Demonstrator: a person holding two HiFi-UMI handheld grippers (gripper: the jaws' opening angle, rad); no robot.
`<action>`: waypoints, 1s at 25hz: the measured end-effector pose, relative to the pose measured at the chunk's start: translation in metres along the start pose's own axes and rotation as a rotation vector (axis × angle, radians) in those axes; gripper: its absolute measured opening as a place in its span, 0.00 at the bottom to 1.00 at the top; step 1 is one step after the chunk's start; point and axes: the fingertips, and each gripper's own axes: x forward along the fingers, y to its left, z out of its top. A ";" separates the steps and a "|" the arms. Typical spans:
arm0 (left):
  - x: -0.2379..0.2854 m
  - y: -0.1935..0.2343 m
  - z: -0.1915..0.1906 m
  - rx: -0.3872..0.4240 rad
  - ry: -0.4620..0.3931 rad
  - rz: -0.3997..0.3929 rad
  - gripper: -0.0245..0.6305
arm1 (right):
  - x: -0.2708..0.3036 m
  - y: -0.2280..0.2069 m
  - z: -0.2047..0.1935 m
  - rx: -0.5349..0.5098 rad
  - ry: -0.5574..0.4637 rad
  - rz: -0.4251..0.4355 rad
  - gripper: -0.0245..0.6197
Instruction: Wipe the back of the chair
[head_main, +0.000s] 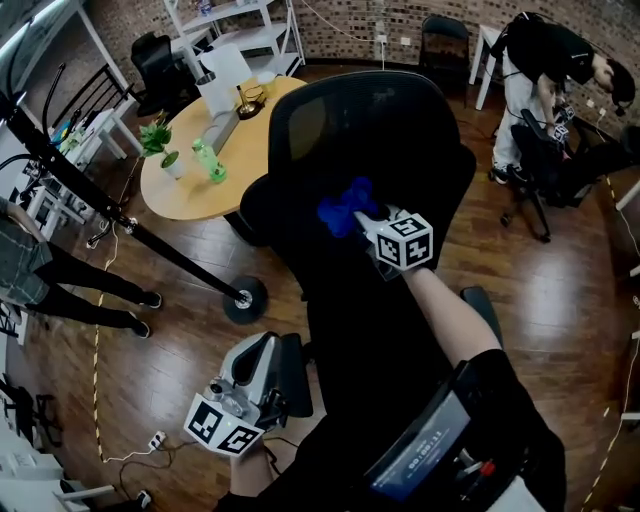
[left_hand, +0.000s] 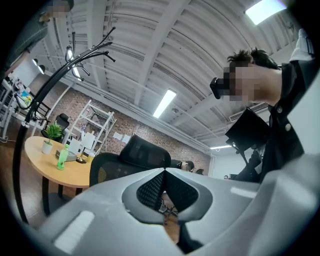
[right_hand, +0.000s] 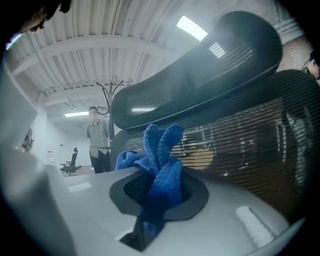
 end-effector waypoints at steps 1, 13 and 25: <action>0.004 -0.003 -0.002 -0.001 0.004 -0.009 0.04 | -0.011 -0.014 0.001 0.006 -0.006 -0.028 0.12; 0.039 -0.030 -0.016 -0.013 0.045 -0.069 0.04 | -0.141 -0.171 0.008 0.076 -0.060 -0.392 0.12; 0.046 -0.032 -0.024 -0.027 0.053 -0.105 0.04 | -0.256 -0.231 0.005 0.105 -0.144 -0.716 0.12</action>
